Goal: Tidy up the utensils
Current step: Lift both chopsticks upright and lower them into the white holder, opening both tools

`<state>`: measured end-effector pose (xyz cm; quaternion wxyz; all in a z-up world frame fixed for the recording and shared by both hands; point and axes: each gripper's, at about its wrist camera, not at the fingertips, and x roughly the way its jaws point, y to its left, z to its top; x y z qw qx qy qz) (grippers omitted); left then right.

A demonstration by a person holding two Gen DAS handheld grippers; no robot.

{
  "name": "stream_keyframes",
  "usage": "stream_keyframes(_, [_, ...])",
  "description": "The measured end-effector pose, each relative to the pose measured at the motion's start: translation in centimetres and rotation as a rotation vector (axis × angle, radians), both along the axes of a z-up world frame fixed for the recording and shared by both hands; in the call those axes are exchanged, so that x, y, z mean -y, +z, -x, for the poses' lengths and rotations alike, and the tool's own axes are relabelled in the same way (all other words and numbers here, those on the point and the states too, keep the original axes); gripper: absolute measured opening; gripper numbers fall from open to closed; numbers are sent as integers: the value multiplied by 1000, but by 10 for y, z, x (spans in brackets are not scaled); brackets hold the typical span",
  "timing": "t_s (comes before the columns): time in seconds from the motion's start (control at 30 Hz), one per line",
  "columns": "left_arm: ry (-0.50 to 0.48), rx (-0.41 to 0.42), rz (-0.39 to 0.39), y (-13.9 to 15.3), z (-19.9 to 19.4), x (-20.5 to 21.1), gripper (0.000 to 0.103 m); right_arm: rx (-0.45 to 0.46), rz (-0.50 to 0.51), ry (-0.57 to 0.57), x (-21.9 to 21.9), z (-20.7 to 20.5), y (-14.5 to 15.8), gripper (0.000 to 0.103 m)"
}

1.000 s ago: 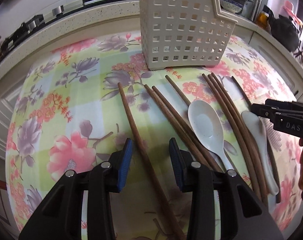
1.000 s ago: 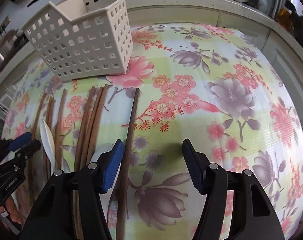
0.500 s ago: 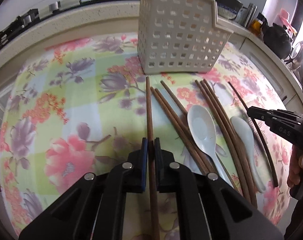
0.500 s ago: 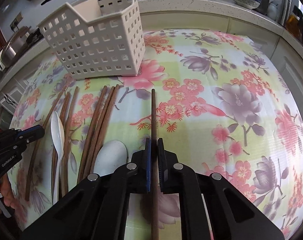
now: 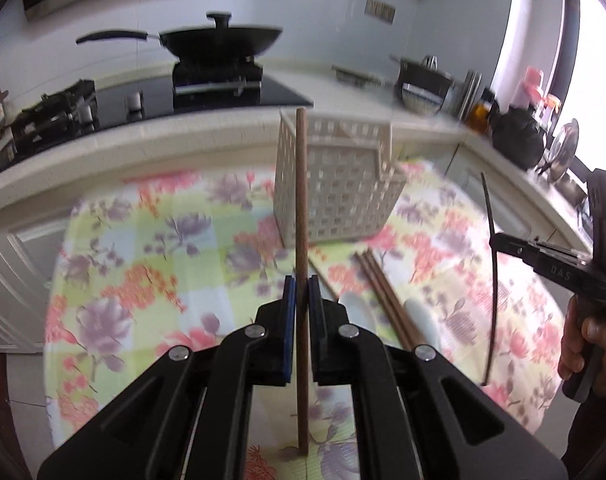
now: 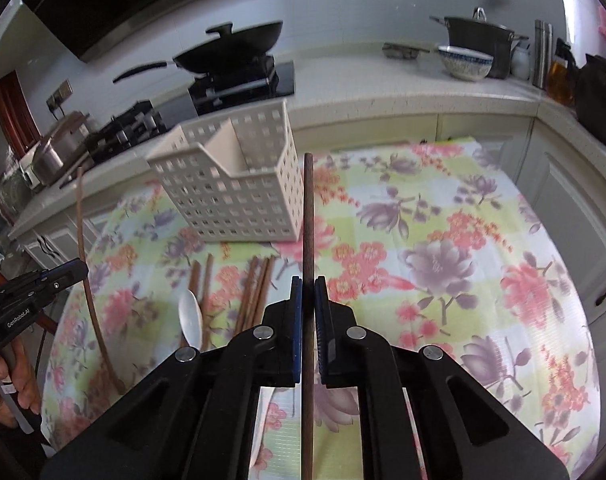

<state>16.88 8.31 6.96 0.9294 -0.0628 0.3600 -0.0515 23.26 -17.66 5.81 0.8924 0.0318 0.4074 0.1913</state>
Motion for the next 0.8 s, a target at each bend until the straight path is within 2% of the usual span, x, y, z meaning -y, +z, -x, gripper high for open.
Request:
stream_keyframes(0.33, [30, 73, 2, 38, 2, -10, 6, 54, -27, -5, 4, 6, 26, 9])
stream_keyframes(0.5, [30, 168, 18, 81, -9, -11, 6, 113, -48, 7, 3, -6, 60, 9])
stream_keyframes(0.6, [32, 230, 17, 110, -21, -8, 6, 171, -46, 13, 2, -20, 92, 9])
stream_keyframes(0.8, [56, 362, 24, 160, -58, -3, 6, 233, -74, 26, -7, -56, 139, 9])
